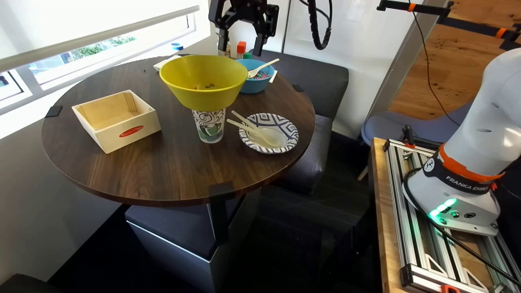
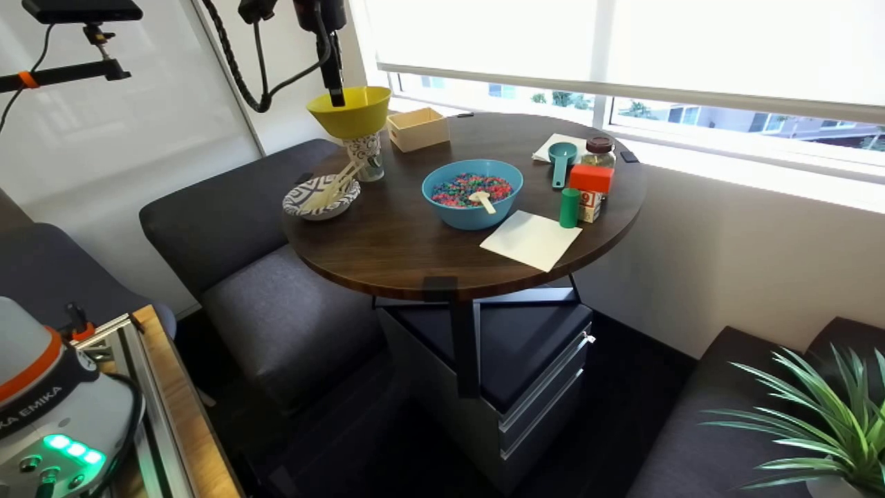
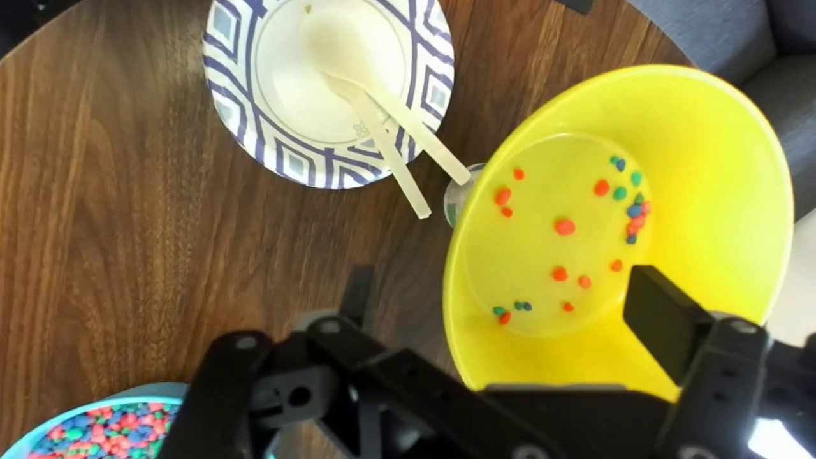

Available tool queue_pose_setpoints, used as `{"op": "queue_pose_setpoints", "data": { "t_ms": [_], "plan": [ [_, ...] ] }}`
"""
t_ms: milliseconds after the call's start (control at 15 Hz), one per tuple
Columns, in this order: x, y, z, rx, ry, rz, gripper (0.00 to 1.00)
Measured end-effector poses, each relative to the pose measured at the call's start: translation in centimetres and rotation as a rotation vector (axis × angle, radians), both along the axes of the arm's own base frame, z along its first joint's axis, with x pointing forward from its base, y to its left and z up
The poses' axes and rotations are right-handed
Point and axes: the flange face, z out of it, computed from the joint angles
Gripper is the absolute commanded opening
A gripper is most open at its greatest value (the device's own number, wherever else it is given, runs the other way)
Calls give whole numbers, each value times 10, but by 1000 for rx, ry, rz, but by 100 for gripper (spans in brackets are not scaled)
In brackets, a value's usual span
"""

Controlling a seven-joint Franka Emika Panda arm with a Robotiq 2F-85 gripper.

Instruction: Pour the contents in the yellow bowl into the blue bowl

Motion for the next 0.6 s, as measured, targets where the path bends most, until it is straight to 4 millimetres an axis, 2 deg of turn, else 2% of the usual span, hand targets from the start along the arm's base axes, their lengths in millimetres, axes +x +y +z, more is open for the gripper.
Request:
{"op": "queue_pose_setpoints", "data": {
  "t_ms": [267,400,467,533,600],
  "plan": [
    [6,-2,-14,58,-26,74,99],
    [8,-6,-22,77,-25,96,94],
    [8,-8,-25,82,-24,104,88],
    [8,-11,-28,86,-22,108,89],
    [8,-14,-31,92,-21,109,82]
  ]
}}
